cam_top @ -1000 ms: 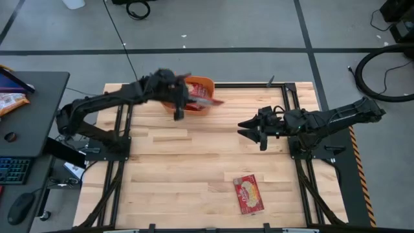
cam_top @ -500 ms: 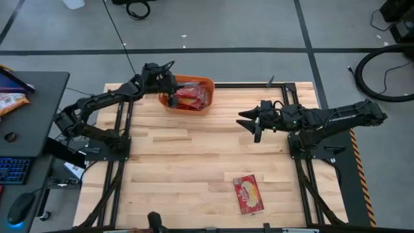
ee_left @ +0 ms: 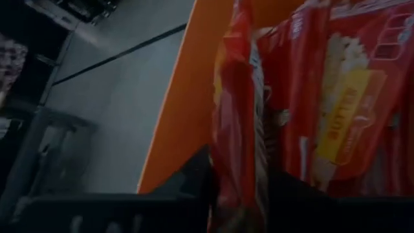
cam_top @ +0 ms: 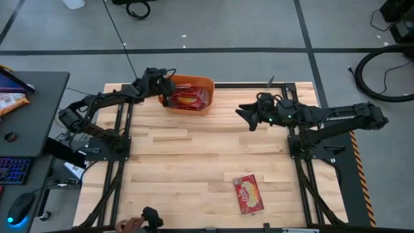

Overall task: Sort popcorn bags into baskets
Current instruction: Put the red popcorn bag into the orange container

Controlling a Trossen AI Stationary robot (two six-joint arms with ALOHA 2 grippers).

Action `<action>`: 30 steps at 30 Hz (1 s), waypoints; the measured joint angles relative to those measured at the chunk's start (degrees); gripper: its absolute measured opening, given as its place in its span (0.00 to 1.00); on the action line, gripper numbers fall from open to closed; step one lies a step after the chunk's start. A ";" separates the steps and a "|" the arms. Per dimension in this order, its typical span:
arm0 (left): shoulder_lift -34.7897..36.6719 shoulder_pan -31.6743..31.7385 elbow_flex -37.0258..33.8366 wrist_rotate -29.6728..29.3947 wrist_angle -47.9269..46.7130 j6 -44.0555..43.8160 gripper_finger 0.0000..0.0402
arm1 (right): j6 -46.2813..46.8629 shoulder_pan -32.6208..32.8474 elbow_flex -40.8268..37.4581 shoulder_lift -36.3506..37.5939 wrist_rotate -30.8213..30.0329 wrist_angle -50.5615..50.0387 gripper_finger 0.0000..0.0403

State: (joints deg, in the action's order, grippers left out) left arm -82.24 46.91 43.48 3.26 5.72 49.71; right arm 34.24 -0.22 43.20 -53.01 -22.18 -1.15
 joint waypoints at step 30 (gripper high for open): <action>17.53 -14.16 0.02 6.03 -8.50 -48.76 0.51 | -4.71 -1.45 0.00 -15.42 27.29 -3.36 0.49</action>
State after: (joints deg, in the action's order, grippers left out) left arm -64.71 32.75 43.51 9.28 -2.78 0.95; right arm 29.53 -1.67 43.20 -68.43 5.11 -4.51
